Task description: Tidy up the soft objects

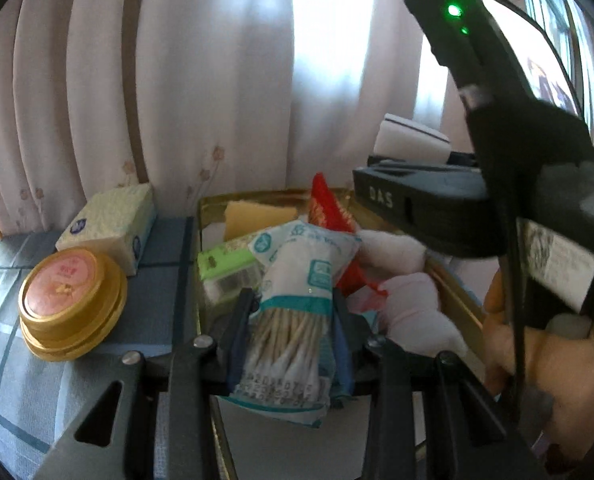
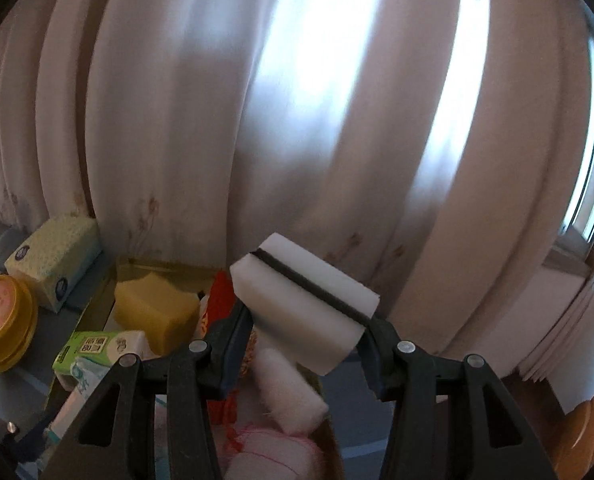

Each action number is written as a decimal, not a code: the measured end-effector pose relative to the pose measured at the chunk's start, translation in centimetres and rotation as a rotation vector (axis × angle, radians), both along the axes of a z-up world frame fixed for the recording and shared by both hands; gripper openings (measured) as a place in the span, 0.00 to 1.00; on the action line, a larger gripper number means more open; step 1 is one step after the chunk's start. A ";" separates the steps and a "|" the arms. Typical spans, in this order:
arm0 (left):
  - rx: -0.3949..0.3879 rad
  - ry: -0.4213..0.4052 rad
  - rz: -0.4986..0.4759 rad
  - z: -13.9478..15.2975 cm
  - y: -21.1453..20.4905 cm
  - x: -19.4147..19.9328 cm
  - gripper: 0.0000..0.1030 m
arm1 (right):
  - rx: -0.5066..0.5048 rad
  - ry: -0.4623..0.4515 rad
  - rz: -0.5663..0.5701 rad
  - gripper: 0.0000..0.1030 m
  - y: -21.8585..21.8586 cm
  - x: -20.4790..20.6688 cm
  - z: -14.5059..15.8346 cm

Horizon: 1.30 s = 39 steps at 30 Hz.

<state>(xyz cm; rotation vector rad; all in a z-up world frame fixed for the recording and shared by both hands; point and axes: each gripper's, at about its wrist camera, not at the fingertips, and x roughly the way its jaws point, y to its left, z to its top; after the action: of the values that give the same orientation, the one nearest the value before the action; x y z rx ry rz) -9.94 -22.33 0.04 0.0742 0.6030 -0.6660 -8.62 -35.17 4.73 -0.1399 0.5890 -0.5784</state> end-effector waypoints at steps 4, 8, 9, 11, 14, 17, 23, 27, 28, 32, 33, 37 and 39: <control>0.012 -0.009 0.004 -0.1 0.0 0.0 0.34 | 0.029 0.083 0.013 0.50 -0.1 1.4 -1.0; 0.022 -0.003 0.012 -0.3 -0.2 0.2 0.34 | 0.032 0.146 0.038 0.50 0.3 2.6 -1.5; 0.026 0.000 0.016 -0.3 -0.3 0.3 0.34 | 0.035 0.162 0.046 0.50 0.3 2.9 -1.7; 0.036 0.003 0.021 -0.4 -0.5 0.3 0.34 | 0.029 0.195 0.057 0.50 0.5 3.5 -1.9; 0.078 0.005 0.036 -0.7 -1.1 0.5 0.34 | 0.040 0.248 0.085 0.53 0.9 4.8 -2.4; 0.122 0.019 0.049 -0.9 -1.4 0.7 0.49 | 0.124 0.294 0.143 0.60 0.5 6.3 -3.3; 0.102 -0.038 0.048 0.1 -0.1 -0.2 1.00 | 0.252 0.296 0.150 0.77 -0.7 5.3 -3.4; 0.070 -0.065 0.051 0.6 1.0 -0.6 1.00 | 0.305 0.232 0.149 0.80 -1.4 3.2 -2.3; 0.072 -0.077 0.055 0.7 1.2 -0.6 1.00 | 0.312 0.214 0.158 0.80 -1.5 2.5 -1.9; 0.068 -0.140 0.066 1.2 2.0 -1.3 1.00 | 0.343 0.150 0.192 0.81 -1.3 0.6 -1.4; 0.063 -0.144 0.067 1.3 2.3 -1.4 1.00 | 0.353 0.135 0.202 0.81 -1.2 0.0 -1.3; 0.050 -0.139 0.080 1.2 3.0 -1.2 1.00 | 0.386 0.085 0.219 0.82 -1.1 -2.3 -1.2; 0.049 -0.145 0.092 1.1 3.4 -1.2 1.00 | 0.395 0.052 0.217 0.82 -0.7 -3.6 -1.1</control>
<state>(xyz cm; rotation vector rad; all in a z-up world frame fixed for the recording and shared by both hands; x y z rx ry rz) -11.14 -18.92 1.16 0.1388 0.4800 -0.5512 -12.23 -35.90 3.60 0.1531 0.7177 -0.2412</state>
